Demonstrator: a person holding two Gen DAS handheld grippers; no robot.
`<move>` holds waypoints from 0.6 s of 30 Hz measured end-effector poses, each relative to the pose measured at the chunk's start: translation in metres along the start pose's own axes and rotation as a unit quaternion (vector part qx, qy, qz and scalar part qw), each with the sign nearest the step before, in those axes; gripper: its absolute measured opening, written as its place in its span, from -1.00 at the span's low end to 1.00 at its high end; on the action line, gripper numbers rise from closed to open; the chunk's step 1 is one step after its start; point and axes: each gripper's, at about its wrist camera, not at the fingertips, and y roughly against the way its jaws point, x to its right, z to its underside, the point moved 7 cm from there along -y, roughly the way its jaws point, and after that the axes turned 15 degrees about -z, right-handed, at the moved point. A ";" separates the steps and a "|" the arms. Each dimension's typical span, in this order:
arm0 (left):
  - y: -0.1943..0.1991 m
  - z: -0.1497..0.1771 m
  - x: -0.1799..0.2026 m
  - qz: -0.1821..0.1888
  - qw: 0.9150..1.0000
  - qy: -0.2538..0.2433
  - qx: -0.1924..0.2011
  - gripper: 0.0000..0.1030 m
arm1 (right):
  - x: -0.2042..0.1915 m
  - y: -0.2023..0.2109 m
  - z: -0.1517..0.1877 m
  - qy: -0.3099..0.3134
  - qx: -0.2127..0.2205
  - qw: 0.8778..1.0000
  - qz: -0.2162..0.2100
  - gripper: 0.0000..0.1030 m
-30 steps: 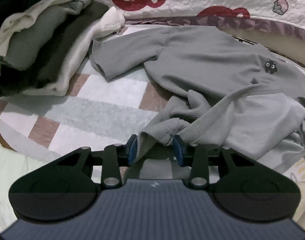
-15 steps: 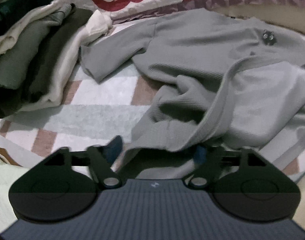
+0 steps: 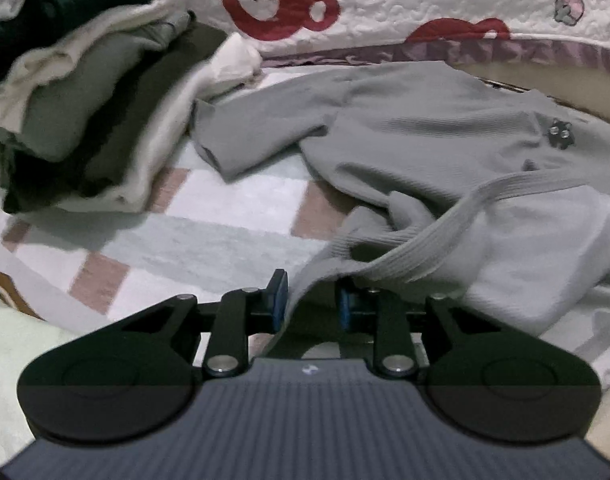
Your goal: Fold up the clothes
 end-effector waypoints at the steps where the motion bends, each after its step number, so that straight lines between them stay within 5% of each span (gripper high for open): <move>1: 0.001 0.001 0.004 -0.001 1.000 -0.012 0.003 -0.42 | 0.001 0.001 0.000 -0.002 0.003 1.000 -0.001 -0.01; 2: 0.001 0.002 0.008 -0.002 1.000 -0.024 0.006 -0.43 | 0.000 0.001 0.000 0.002 0.008 1.000 0.003 -0.26; 3: 0.002 0.004 0.012 -0.003 0.999 -0.036 0.009 -0.43 | -0.001 0.002 -0.002 0.020 0.016 1.000 0.011 -0.90; 7: -0.004 0.015 0.037 -0.016 0.994 -0.109 0.005 -0.49 | -0.023 0.017 -0.010 0.107 0.038 0.993 0.023 -0.92; 8: -0.003 0.014 0.035 -0.034 0.993 -0.113 0.012 -0.78 | -0.030 0.021 -0.012 0.126 0.045 0.991 0.022 -0.92; 9: 0.001 0.008 0.025 -0.053 0.994 -0.097 0.022 -0.94 | -0.036 0.027 -0.012 0.144 0.054 0.988 0.030 -0.92; 12: 0.021 -0.012 -0.015 -0.090 0.995 -0.008 0.049 -0.97 | -0.040 0.040 -0.001 0.187 0.054 0.978 0.073 -0.93; 16: 0.042 -0.016 -0.080 -0.076 0.986 0.142 0.049 -0.96 | -0.021 0.046 0.010 0.165 0.034 0.981 0.091 -0.93; 18: 0.040 -0.012 -0.097 -0.080 0.981 0.176 0.036 -0.96 | -0.019 0.044 0.002 0.153 0.040 0.984 0.085 -0.93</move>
